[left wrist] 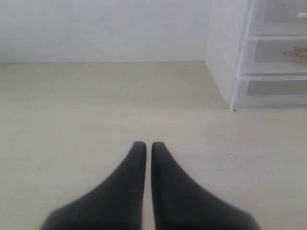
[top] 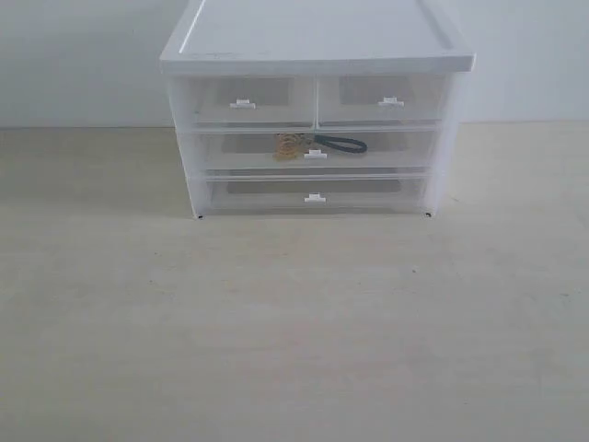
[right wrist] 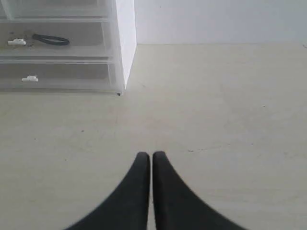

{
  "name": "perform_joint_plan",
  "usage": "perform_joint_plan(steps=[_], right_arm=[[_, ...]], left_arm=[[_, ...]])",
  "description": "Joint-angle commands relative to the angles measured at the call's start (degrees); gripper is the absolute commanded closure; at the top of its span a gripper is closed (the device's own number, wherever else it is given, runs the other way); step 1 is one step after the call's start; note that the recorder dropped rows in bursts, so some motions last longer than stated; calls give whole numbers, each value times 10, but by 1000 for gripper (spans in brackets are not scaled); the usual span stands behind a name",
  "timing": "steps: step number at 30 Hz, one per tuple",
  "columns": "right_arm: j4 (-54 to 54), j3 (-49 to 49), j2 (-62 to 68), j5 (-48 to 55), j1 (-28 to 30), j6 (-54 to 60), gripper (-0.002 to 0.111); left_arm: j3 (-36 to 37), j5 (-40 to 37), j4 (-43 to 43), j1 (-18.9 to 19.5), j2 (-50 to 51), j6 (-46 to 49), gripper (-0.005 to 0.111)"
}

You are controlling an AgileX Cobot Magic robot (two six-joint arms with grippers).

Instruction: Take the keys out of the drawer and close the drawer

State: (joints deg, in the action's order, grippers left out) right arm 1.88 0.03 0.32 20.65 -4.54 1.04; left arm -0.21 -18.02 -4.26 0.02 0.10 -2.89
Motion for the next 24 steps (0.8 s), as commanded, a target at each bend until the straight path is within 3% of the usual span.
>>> perform_joint_plan(steps=[1,11,18,24], right_arm=[[-1,0,-3,-2,-1,1,108],[-1,0,-3,-2,-1,1,108],[-1,0,-3,-2,-1,1,108],[-1,0,-3,-2,-1,1,108]], left_arm=[[2,-1,5,2,-1,3,103],[2,-5,43,2,-1,-23,103],[-172,-93,158,2,-1,-23,103],[-190,-38,182,2,-1,-27,103]])
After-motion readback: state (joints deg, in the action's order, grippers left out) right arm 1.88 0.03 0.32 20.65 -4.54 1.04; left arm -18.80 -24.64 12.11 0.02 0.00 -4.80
